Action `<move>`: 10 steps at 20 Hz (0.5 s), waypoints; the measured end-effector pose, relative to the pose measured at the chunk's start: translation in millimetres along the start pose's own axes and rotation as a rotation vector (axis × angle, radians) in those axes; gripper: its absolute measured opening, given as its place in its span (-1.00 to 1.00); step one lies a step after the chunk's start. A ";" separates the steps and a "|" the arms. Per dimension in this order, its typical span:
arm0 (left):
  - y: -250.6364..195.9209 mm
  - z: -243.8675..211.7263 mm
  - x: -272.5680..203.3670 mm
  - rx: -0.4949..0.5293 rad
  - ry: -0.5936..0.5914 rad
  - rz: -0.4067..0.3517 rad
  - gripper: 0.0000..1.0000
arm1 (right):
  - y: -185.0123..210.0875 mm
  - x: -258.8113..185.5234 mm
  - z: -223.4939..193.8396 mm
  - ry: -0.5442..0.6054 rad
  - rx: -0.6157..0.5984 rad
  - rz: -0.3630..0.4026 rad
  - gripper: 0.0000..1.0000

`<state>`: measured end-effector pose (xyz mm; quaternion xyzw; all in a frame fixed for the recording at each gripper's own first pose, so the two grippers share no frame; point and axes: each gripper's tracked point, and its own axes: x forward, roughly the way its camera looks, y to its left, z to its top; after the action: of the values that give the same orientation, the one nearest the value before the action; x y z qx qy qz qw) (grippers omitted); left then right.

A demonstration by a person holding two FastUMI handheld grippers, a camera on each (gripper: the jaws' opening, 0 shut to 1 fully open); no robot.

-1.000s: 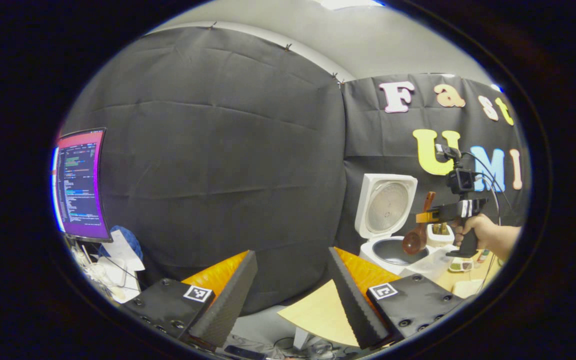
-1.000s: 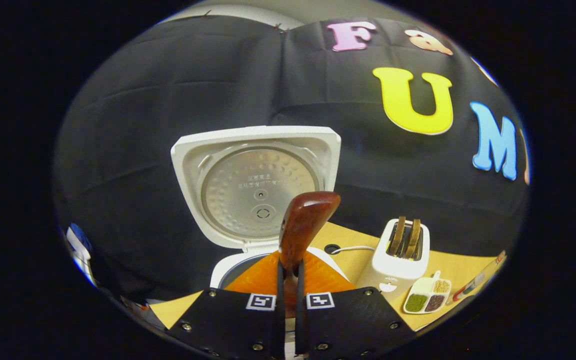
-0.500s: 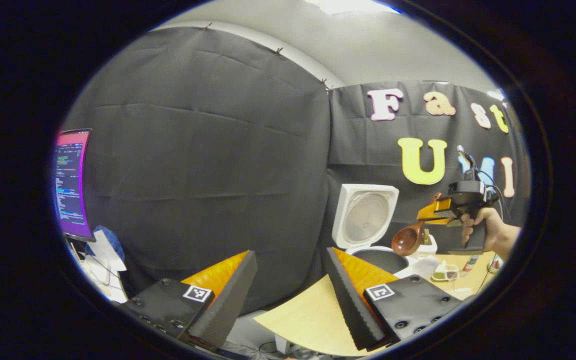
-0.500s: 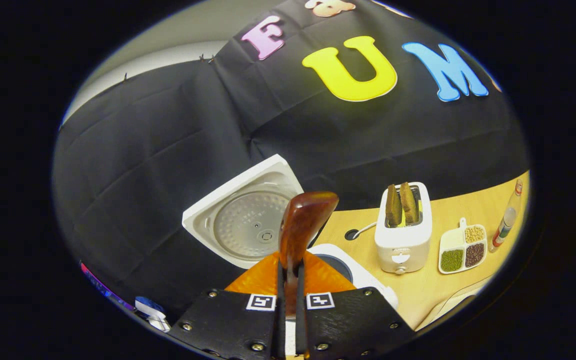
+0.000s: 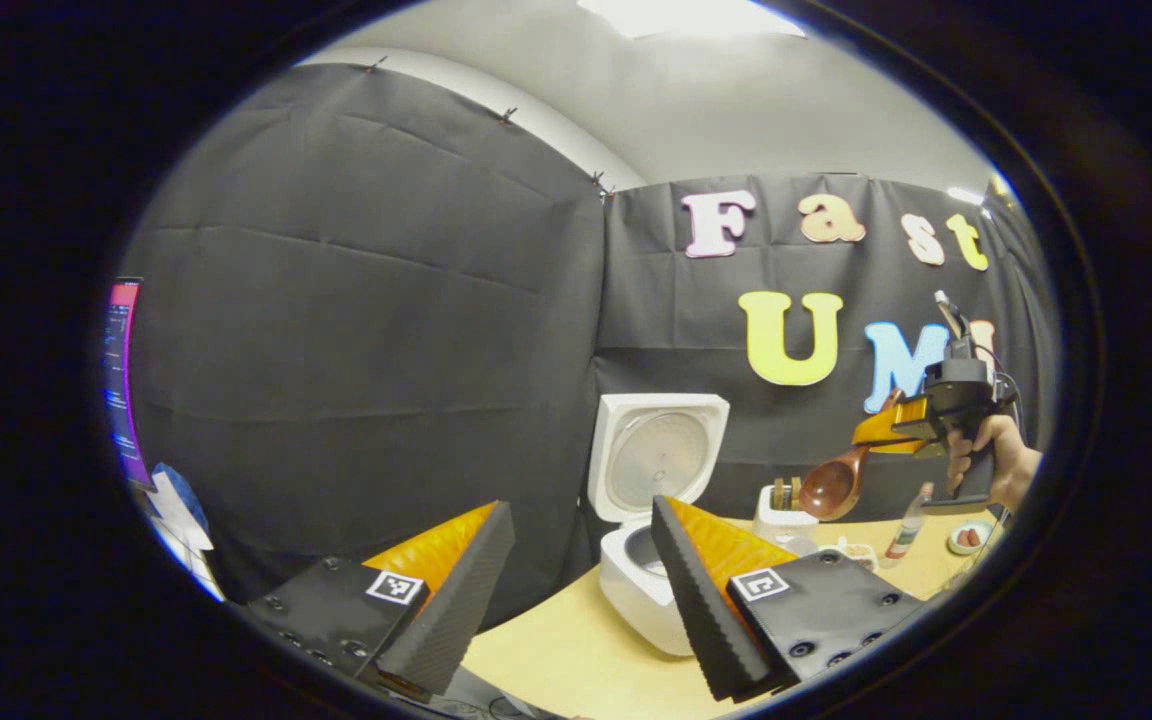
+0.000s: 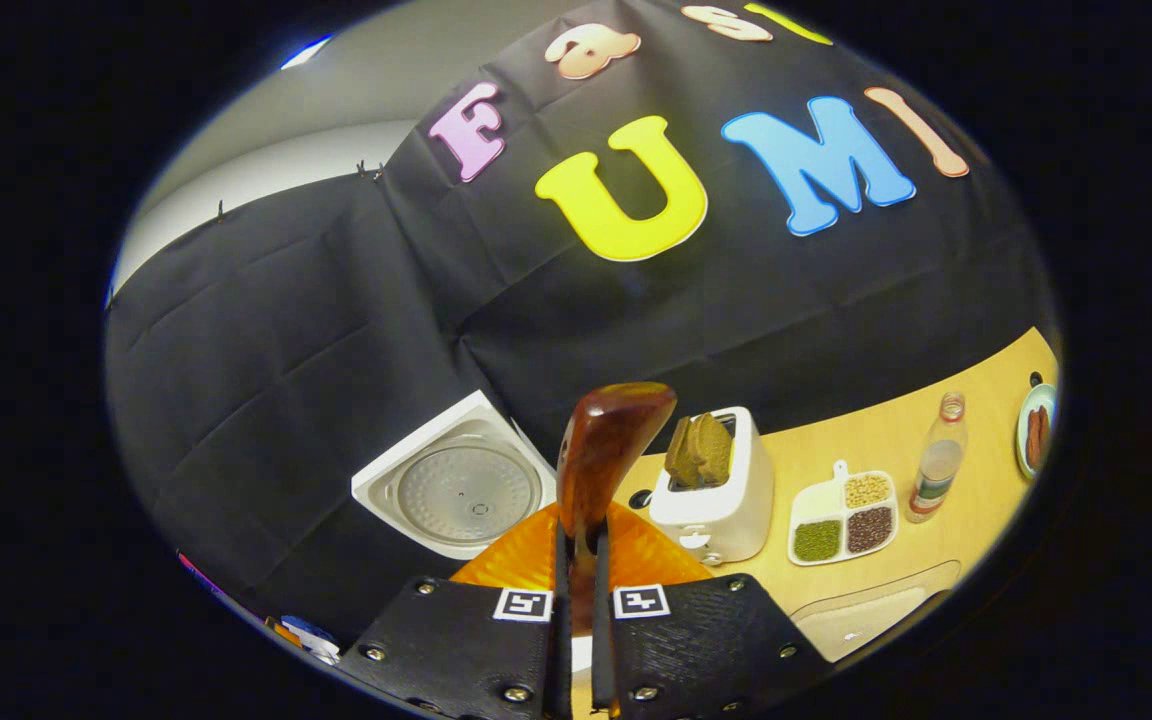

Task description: Close the left gripper, press the button to open the rice cooker; take a wooden spoon from the chopstick holder with the right hand, scoop a spoonful of rice and pour it into the rice cooker, then put the wooden spoon back into the chopstick holder.

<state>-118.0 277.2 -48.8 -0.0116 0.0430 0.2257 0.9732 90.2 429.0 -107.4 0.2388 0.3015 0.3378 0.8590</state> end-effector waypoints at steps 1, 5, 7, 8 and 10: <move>-6.9 2.8 0.5 0.003 -0.004 -0.012 0.90 | -11.5 -7.0 3.4 -0.004 0.000 -0.016 -0.84; -37.4 9.0 6.3 0.018 -0.019 -0.057 0.92 | -54.2 -41.1 22.9 -0.041 0.005 -0.074 -0.84; -53.3 14.0 7.5 0.010 -0.025 -0.078 0.92 | -76.1 -60.6 31.3 -0.057 0.003 -0.099 -0.84; -61.1 15.0 7.2 0.004 -0.029 -0.090 0.92 | -87.2 -68.7 34.6 -0.063 0.004 -0.115 -0.84; -76.0 17.1 6.7 0.004 -0.032 -0.107 0.90 | -107.0 -87.9 42.7 -0.081 0.011 -0.142 -0.84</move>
<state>-77.2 212.7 -32.0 -0.0085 0.0269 0.1733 0.9845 114.1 286.1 -111.7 0.2349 0.2845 0.2647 0.8910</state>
